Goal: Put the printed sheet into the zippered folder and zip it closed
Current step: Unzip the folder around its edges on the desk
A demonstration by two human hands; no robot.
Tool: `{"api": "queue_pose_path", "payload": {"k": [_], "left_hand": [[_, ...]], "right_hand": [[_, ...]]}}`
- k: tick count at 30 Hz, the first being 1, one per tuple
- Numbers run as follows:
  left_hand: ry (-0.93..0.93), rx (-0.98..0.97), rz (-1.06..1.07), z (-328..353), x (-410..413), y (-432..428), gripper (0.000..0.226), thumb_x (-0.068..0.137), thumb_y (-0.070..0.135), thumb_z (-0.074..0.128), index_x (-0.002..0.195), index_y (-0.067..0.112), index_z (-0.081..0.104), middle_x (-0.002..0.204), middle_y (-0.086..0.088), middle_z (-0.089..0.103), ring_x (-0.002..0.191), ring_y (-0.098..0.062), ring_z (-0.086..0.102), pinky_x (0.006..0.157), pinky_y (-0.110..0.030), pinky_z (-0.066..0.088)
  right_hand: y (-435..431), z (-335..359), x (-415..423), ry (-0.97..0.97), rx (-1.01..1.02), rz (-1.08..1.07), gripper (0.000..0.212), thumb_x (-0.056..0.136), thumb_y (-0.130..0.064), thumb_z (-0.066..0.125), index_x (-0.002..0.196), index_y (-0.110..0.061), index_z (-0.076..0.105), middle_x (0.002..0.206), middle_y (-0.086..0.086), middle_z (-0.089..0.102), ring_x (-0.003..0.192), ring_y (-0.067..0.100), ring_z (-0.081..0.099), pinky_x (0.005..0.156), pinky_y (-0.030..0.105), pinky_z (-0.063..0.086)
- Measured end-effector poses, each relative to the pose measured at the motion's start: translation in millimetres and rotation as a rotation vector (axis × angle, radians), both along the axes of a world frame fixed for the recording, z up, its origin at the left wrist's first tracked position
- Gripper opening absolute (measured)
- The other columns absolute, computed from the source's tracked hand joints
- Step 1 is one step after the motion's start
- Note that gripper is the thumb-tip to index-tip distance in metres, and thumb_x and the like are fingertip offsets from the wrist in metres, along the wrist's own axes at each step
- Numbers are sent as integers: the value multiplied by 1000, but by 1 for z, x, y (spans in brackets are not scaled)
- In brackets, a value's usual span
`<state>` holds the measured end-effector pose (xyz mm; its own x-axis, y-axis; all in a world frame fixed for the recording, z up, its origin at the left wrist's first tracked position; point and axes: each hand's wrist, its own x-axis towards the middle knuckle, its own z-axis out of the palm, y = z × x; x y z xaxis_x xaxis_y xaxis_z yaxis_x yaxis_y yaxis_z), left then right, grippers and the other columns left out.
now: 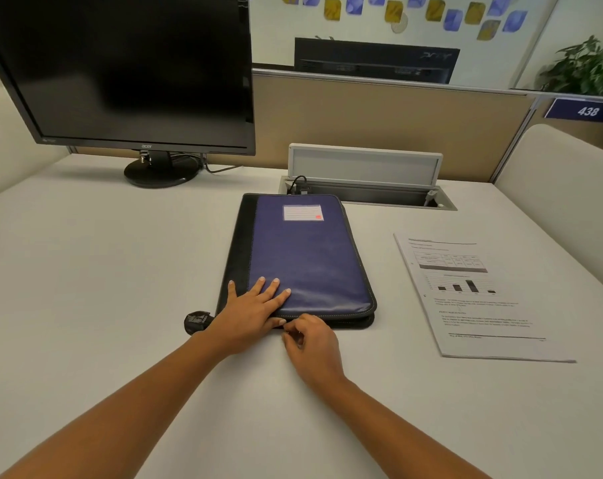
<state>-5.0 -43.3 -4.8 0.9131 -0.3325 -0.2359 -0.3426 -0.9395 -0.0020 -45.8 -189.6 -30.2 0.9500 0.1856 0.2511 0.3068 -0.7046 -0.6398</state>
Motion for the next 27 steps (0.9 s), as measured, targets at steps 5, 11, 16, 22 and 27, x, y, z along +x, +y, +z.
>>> {"api": "queue_pose_path", "payload": {"k": [5,11,16,22,27], "left_hand": [[-67,-178,59,8,-11,0,57,94,47,38,145,26,22,155,1,19,144,-18,12,114,-53,4],[-665,-581,145,2,-51,-11,19,66,12,81,58,10,65,53,-3,64,47,-20,57,41,-24,48],[-276,-676,526,-2,-50,-18,43,89,40,55,61,9,65,58,-3,65,53,-17,58,53,-26,47],[-113,-828,652,-1,-44,-28,41,86,43,57,63,12,71,50,-1,64,53,-12,61,58,-26,49],[-91,-867,682,-4,-45,-31,27,85,28,61,67,13,73,55,-2,67,42,-6,51,47,-21,44]], "right_hand": [[-3,0,-3,-28,-30,-53,18,86,-31,57,91,-17,68,91,0,68,84,11,57,67,12,36],[-4,-1,-3,-16,-41,-114,22,85,-38,57,84,-18,67,87,-2,68,73,3,46,55,2,24],[-2,2,-7,-69,-59,-80,21,88,-31,55,99,-20,67,97,-4,68,92,9,56,68,13,35],[-5,3,-9,31,17,17,22,87,-28,57,104,-18,66,99,-1,66,81,1,48,63,1,29],[-18,12,-3,-55,-67,134,17,85,-23,60,96,-16,70,90,1,68,86,11,54,66,5,31]]}}
